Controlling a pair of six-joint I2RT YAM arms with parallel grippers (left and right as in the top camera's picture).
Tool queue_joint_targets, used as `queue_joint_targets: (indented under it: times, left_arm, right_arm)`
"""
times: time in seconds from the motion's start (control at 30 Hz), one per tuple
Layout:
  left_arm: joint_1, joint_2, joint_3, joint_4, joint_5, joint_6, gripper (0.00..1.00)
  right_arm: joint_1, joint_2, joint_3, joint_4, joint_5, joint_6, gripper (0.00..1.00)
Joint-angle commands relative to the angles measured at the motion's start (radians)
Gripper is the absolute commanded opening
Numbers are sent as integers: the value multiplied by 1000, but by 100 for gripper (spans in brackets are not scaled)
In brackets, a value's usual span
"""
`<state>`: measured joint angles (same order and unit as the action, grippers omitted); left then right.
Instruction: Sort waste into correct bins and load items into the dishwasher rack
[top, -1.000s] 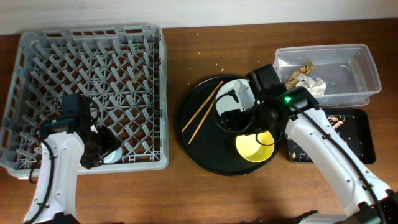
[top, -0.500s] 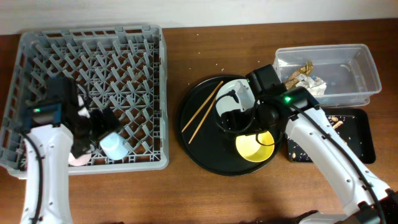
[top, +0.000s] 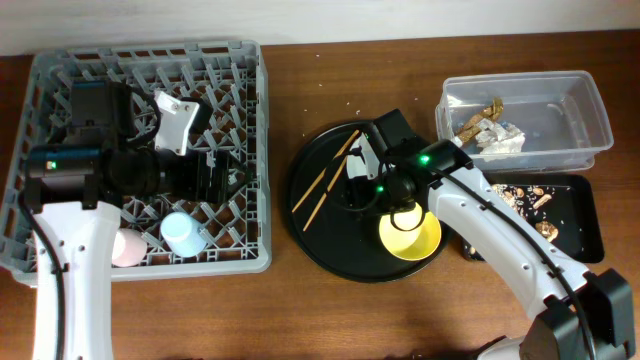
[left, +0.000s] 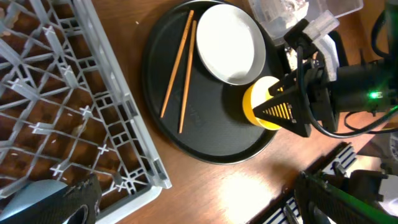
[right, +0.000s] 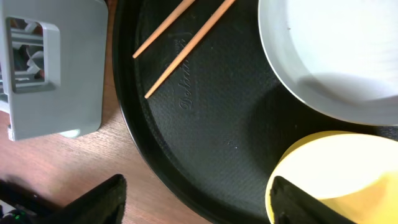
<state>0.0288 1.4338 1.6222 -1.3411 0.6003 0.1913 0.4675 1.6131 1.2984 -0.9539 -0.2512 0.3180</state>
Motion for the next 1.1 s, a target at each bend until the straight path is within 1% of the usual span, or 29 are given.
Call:
queue_joint_targets:
  times: [0.0,0.03,0.13,0.33,0.43,0.5,0.57,0.6,0.67,0.73,0.77,0.83,0.93,1.0,1.07]
  left_arm:
    - [-3,-45,15,12,-148,-3,99]
    - [-3,-46,15,12,-166,-3,99]
    - [-3,-46,15,12,-205,-3,99]
    - [-3,-46,15,12,-205,-3,99]
    - [-3,-46,15,12,-205,-3,99]
    - [-3,-46,15,12,-205,-3,99]
    - [-3,-46,15,12,-205,-3,99]
    - [-3,-46,15,12,-205,-3,99]
    - [-3,-46,15,12,-205,-3,99]
    - [-3,-46,15,12,-205,-3,99]
    - [-3,-46,15,12,-205,-3,99]
    - [-3,-46,15,12,-205,-3,99]
    - [-3,-46,15,12,-205,-3,99]
    - [-3,-46,15,12,-205,-3,99]
    - [-3,-46,15,12,-205,-3,99]
  right_arm:
    - [4,-3,0,2,16,2,93]
    - [4,-3,0,2,16,2,99]
    - [4,-3,0,1,17,2,98]
    - [4,-3,0,1,18,2,98]
    - [0,-4,0,-56,118,-29,99]
    - [-26,-40,2,-71,117,-47,99]
    - [-39,-127,2,-44,122,-154,99]
    - [-39,-211,2,-5,157,-240,99]
    - [-39,-349,2,59,262,-329,98]
    - [-49,-530,1,79,359,-457,99]
    - [-71,-593,-5,80,361,-499,98]
    - [-139,-695,-42,80,360,-513,98]
    - [-283,-855,-176,92,321,-512,98]
    - [-351,-1007,-367,198,307,-512,98]
    - [-365,-1146,-556,313,304,-512,98]
